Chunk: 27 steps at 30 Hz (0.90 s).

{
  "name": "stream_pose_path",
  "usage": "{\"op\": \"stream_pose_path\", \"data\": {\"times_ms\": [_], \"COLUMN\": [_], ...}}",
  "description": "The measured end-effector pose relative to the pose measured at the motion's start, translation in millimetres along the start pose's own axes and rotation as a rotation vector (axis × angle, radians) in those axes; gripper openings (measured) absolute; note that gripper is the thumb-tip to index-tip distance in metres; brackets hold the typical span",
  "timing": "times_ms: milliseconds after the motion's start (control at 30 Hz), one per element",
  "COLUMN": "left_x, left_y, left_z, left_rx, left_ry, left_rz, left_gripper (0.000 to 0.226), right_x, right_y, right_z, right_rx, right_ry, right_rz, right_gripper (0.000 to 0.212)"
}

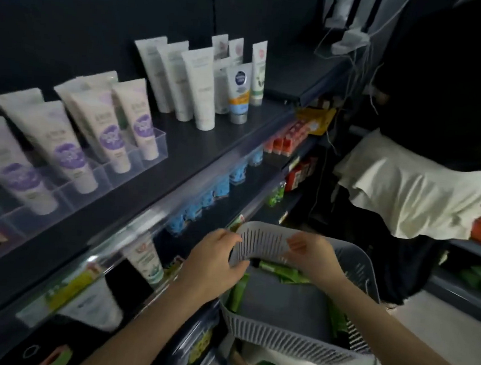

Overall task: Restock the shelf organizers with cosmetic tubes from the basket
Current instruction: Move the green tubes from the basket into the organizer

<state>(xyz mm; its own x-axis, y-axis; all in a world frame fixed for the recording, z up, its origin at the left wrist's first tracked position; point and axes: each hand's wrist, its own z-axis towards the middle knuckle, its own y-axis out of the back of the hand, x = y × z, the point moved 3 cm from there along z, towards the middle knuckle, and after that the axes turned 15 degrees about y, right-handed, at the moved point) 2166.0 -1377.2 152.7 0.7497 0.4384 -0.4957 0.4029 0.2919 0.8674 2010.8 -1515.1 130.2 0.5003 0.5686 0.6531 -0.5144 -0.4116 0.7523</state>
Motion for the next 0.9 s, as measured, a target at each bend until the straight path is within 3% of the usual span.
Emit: {"op": "stream_pose_path", "data": {"times_ms": [100,233,333,433,533,733,900], "left_x": [-6,-4,8,29,46,79,94], "left_y": [-51,-118,-160,-203,-234,-282,-312], "left_z": [35,71,88,96,98,104,99], "left_rx": [0.131,0.295,0.375,0.442,0.521,0.627,0.642], "left_ry": [0.048,0.150,0.259,0.395,0.573,0.743,0.769], "left_rz": [0.038,0.084,0.157,0.166,0.143,0.117,0.153], "left_gripper": [0.034,0.030,0.014,0.030,0.026,0.023,0.005], "right_x": [-69,-150,-190,-224,-251,-275,-291], "right_y": [-3,-10,-19,-36,-57,-106,-125], "right_z": [1,-6,-4,3,7,-4,-10], "right_rx": [0.061,0.130,0.184,0.259,0.291,0.504,0.545], "right_ry": [-0.125,-0.269,-0.346,-0.407,-0.488,-0.594,-0.635], "right_rz": [-0.031,-0.046,-0.070,-0.091,-0.146,-0.282,-0.414], "right_gripper": [0.026,0.018,0.013,0.009,0.019,0.029,0.039]}}
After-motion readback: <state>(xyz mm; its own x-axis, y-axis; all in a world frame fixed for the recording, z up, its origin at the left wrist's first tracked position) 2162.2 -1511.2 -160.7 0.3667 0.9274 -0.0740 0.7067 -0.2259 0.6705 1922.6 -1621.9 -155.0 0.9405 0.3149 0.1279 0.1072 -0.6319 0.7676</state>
